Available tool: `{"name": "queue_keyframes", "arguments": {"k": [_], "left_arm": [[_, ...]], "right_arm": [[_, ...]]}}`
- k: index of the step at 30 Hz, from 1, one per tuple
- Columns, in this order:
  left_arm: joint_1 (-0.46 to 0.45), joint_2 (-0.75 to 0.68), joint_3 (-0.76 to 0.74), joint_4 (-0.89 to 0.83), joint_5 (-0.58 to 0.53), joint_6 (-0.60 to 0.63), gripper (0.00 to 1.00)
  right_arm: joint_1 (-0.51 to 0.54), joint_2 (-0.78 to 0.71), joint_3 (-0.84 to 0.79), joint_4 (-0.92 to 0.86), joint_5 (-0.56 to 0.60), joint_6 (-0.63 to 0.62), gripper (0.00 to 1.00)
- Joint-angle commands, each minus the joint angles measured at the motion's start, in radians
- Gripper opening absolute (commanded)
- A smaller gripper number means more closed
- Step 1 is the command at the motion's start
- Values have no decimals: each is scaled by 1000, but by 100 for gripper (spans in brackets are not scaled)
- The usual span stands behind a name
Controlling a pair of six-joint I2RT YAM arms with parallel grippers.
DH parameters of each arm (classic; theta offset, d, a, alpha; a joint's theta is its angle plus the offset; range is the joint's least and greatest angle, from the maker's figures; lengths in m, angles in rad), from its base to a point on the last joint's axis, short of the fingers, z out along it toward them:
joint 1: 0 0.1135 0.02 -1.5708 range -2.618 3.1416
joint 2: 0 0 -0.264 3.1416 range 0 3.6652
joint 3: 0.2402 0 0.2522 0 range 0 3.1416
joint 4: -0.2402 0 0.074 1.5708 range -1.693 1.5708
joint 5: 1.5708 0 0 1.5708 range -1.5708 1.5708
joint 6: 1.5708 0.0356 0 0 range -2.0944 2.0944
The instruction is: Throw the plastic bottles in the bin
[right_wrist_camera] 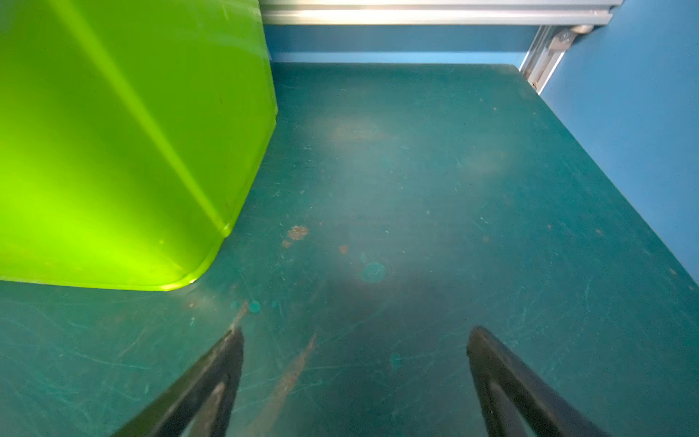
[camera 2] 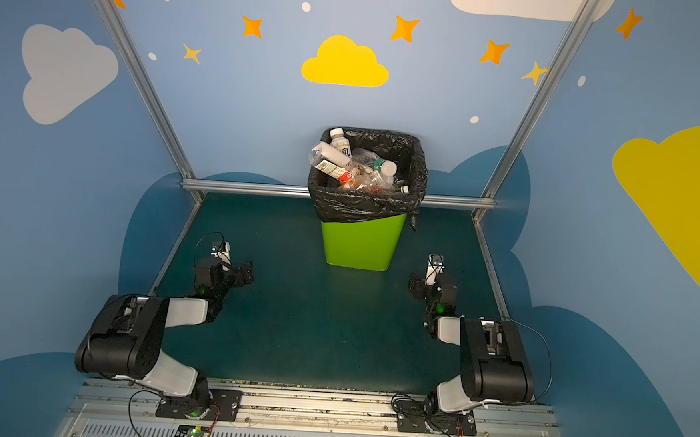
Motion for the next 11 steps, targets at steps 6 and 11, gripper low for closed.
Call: {"name": "queue_keyframes", "arguments": {"k": [6,11], "left_arm": [[6,-2,21,-18,11,12,100],[8,-15,1,7,9,8,100]], "right_arm": [[-7,5,25,-20,-31,8,93],[-9,-5,13,-5,-31,8,93]]}}
